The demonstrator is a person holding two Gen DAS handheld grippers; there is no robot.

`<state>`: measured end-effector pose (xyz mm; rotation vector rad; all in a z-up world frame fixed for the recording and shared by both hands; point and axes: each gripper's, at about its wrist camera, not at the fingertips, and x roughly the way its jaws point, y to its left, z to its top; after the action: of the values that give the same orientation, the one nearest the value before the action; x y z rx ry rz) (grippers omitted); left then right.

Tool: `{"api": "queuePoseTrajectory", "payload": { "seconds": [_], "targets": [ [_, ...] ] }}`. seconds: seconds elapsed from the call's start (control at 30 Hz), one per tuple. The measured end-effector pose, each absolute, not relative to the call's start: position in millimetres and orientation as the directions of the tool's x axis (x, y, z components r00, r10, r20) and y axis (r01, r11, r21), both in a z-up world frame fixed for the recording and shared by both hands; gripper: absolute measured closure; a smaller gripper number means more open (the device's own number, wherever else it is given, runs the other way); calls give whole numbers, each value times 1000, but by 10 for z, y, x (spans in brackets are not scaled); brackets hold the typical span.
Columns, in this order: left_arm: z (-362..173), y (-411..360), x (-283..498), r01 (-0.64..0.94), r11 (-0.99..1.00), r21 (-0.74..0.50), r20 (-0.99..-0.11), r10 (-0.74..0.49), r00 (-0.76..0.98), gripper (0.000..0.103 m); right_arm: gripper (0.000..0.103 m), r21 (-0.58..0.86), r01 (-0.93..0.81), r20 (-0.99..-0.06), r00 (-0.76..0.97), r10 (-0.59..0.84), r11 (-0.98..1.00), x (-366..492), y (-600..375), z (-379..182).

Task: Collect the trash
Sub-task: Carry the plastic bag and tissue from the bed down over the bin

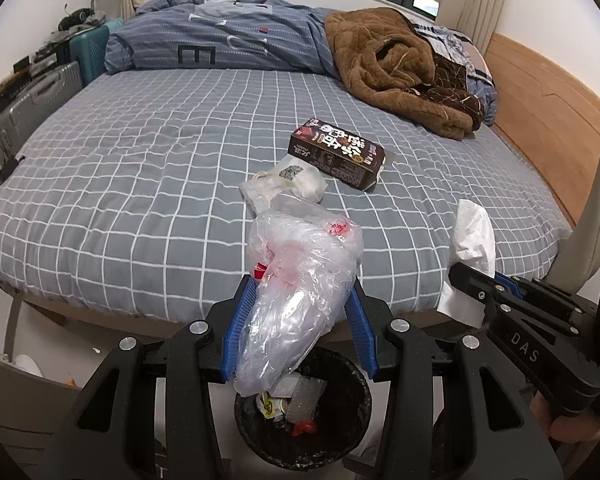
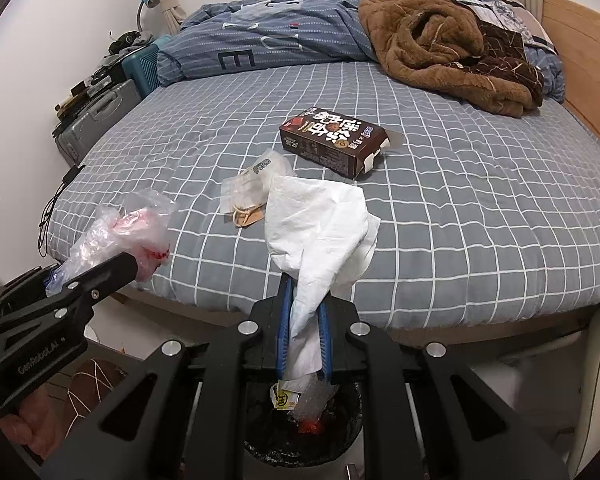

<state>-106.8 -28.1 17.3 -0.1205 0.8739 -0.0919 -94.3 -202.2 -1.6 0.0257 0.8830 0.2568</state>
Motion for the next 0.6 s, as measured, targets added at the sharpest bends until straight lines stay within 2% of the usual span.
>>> {"api": "queuePoseTrajectory", "payload": {
  "seconds": [0.6],
  "targets": [
    [-36, -358, -1359, 34, 988, -152, -776, -141, 615, 59, 91, 145, -199, -786, 572, 235, 969, -1163, -2070, -272]
  ]
}}
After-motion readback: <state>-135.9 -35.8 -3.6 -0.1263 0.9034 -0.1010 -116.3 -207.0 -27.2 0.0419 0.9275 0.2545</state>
